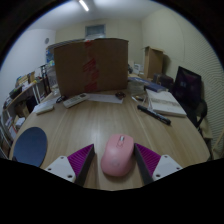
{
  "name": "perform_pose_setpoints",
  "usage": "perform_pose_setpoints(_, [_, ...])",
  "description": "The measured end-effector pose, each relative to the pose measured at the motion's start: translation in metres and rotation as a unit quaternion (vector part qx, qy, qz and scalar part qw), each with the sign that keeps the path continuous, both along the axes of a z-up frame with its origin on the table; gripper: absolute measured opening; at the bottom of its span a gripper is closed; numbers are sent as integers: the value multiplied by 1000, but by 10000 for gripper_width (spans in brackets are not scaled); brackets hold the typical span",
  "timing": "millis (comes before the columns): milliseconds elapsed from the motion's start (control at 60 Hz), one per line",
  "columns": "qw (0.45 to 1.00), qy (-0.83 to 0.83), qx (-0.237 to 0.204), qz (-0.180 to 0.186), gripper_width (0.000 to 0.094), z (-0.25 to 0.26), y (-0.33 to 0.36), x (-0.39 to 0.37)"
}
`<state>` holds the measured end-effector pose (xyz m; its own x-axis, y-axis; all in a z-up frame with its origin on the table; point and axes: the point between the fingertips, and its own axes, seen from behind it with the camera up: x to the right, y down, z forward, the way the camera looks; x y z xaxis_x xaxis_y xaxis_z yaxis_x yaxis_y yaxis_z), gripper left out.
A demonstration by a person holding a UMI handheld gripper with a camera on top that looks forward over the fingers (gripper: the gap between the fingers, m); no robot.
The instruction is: Arrange mouse
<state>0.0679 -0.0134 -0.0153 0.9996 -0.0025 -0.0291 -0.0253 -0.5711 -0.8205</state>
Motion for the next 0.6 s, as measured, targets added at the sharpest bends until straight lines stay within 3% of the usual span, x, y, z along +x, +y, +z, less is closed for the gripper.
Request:
perform_pose_setpoints(83, [1000, -1, 12, 10, 746, 1, 12, -2])
perform_pose_setpoints(100, [1000, -1, 14, 9, 769, 1, 15, -1])
perform_pose_setpoints(133, [1000, -1, 17, 10, 655, 1, 18, 0])
perform_pose_setpoints(167, [1000, -1, 21, 11, 644, 0, 21, 1])
perform_pose_setpoints(183, [1000, -1, 23, 10, 571, 1, 22, 2])
perform_pose_setpoints(217, [1000, -1, 29, 8, 520, 1, 23, 3])
perform_pose_setpoints(300, [999, 0, 34, 5, 484, 1, 23, 4])
perform_pose_setpoints(517, [1000, 5, -16, -22, 336, 3, 16, 8])
perform_pose_setpoints(600, [999, -4, 19, -39, 328, 49, 14, 4])
